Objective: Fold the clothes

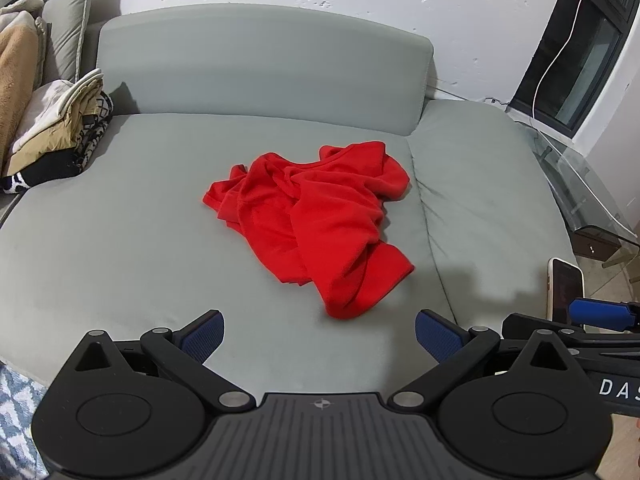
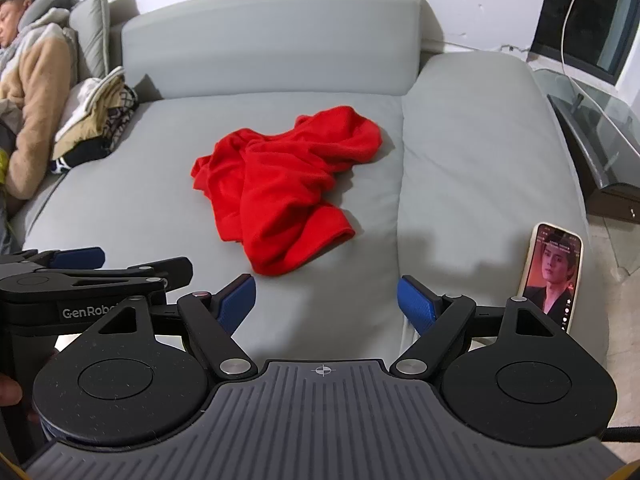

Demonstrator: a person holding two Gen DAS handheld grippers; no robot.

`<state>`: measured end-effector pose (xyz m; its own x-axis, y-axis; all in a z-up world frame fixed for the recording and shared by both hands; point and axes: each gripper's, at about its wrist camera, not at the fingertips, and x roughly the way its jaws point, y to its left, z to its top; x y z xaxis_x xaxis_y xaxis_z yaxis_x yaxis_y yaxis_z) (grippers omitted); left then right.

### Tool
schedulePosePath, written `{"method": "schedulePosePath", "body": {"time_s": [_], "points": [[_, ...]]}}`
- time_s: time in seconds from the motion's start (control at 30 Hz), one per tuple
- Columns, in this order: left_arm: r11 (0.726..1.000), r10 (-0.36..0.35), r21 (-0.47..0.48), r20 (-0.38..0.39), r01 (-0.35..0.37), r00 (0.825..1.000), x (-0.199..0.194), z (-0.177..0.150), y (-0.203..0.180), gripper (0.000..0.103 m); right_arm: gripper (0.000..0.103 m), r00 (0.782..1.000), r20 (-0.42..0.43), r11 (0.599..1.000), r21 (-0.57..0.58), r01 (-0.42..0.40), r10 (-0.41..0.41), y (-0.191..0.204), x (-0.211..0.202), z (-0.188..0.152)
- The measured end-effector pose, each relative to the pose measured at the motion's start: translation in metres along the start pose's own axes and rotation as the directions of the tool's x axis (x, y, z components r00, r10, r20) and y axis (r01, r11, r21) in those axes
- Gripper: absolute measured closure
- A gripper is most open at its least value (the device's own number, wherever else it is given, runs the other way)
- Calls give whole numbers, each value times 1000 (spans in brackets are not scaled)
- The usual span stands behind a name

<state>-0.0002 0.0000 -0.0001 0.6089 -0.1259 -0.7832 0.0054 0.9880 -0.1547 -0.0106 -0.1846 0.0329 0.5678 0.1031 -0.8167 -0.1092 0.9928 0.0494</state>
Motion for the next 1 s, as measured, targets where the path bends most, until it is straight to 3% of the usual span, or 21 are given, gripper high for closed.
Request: {"method": "schedulePosePath", "body": {"time_s": [0.4,1.0], "points": [[1000,-19,-2,3,19,1000,-10,5,17,2,20,1000,-3,1000,3,4,-4,2,2,-2],[1000,-5,5,-11,5,1000,-1,3,5,2,20,1000,-8,1000,10,1,-1,-1,3,-1]]}}
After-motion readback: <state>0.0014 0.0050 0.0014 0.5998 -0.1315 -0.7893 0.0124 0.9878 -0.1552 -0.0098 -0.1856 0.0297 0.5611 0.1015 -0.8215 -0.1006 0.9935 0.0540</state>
